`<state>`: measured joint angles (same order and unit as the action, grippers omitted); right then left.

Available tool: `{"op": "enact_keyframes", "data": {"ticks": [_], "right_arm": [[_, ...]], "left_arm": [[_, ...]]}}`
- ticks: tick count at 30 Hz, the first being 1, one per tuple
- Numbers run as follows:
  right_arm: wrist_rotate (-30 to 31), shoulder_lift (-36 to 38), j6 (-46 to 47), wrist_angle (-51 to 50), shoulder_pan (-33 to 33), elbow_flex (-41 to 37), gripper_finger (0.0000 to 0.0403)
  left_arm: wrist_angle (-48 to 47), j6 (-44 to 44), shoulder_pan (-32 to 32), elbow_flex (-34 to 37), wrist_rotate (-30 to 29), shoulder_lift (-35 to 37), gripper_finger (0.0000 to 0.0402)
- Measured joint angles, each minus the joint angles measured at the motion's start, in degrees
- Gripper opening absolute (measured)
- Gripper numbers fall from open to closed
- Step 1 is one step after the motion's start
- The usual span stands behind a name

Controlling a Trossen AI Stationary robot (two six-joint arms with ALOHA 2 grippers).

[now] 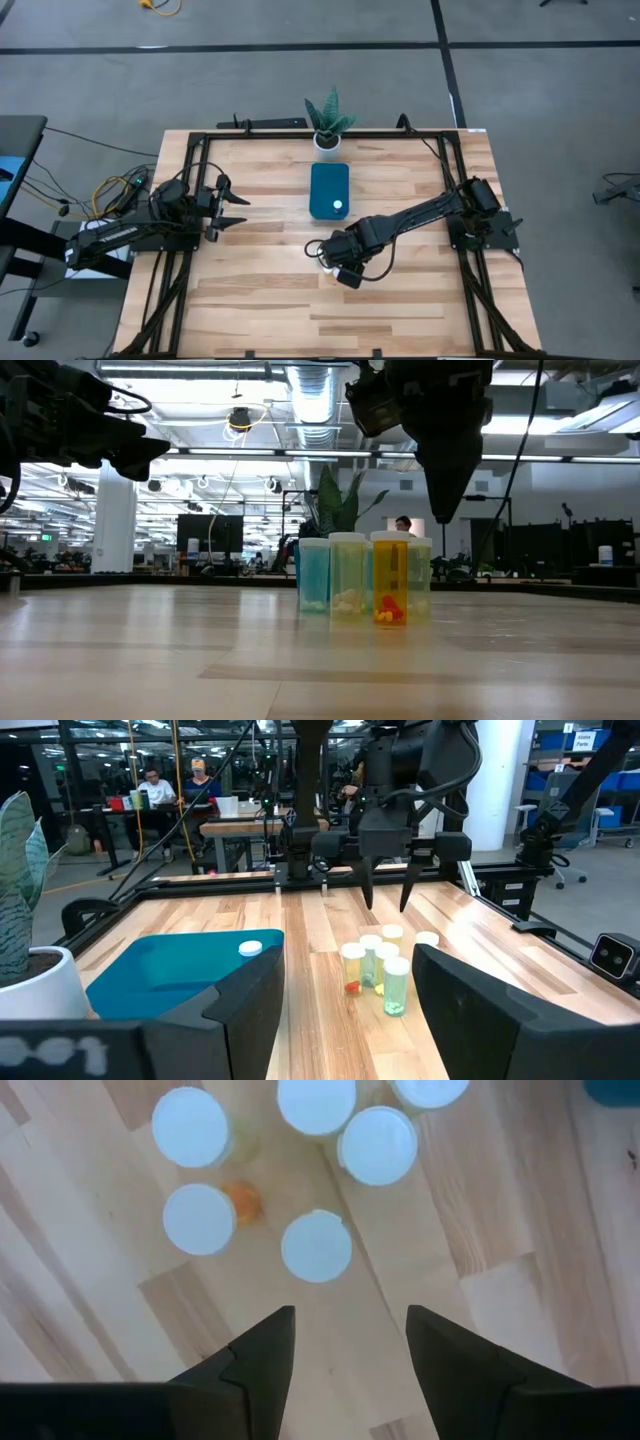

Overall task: Pick and place pill bottles into a basket
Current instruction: Put the right green pill bottle into the bin

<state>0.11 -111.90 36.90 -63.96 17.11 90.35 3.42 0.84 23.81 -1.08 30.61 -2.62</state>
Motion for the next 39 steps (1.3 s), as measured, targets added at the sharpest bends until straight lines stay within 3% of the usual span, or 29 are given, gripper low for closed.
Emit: {"op": "enact_keyframes", "data": {"ticks": [17,39], "right_arm": [[-1.3,-3.7,-4.4,2.4,1.2,-0.1,0.0192],[1.7,-3.7,-8.5,5.4,-0.4,-0.1,0.0184]], "left_arm": [[0.0,0.0,0.0,0.0,0.0,0.0,0.0213],[0.0,0.0,0.0,0.0,0.0,0.0,0.0213]]}}
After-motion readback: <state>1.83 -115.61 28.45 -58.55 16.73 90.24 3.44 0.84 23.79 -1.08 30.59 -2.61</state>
